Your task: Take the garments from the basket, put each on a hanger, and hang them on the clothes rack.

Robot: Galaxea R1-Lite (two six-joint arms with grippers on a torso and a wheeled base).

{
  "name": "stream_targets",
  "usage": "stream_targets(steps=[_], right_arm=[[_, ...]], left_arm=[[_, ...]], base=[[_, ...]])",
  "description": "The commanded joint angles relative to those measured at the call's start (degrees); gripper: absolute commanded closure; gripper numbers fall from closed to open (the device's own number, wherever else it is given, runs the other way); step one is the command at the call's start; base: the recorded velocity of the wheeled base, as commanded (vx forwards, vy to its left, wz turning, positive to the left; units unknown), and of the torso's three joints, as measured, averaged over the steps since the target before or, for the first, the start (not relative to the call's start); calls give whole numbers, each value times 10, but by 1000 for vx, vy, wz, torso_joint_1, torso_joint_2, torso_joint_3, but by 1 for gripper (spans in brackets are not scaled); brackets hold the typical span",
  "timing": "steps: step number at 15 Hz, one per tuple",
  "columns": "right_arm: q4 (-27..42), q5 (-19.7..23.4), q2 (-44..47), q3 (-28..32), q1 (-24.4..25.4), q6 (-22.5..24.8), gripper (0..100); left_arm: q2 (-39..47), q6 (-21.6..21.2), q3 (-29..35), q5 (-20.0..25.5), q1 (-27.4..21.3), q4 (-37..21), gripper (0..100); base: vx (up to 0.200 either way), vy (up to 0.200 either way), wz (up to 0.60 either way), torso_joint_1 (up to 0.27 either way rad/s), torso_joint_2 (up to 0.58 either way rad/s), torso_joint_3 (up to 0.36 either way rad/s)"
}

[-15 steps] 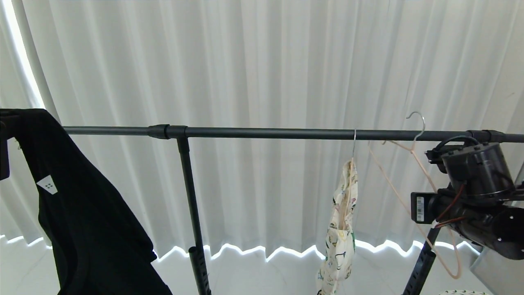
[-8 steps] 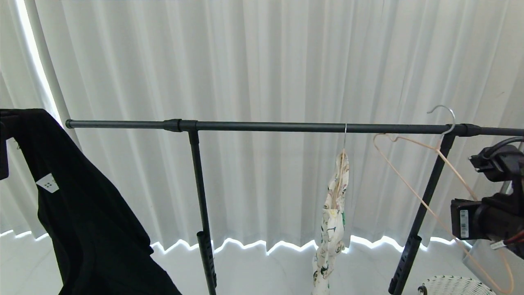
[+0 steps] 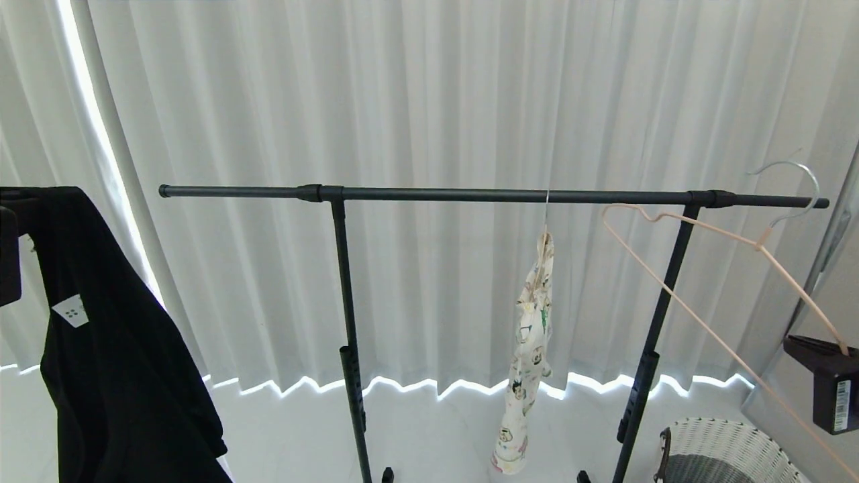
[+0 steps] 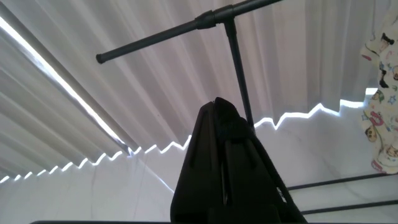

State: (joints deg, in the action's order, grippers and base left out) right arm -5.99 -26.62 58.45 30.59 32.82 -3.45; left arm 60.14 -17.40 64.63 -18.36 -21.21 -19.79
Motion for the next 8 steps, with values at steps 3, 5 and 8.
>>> stream_targets(steps=[3, 5, 8], right_arm=[[0, 36, -18, 0, 1, 22, 100], [-1, 54, -18, 2, 1, 24, 100], [-1, 95, -19, 10, 1, 28, 100]], left_arm=[[2, 0, 0, 0, -1, 0, 100], [1, 0, -1, 0, -1, 0, 100], [1, 0, -27, 0, -7, 0, 100]], base=[[-200, 0, 0, -1, 4, 7], [-200, 0, 0, 2, 2, 2], [-67, 0, 0, 2, -1, 2]])
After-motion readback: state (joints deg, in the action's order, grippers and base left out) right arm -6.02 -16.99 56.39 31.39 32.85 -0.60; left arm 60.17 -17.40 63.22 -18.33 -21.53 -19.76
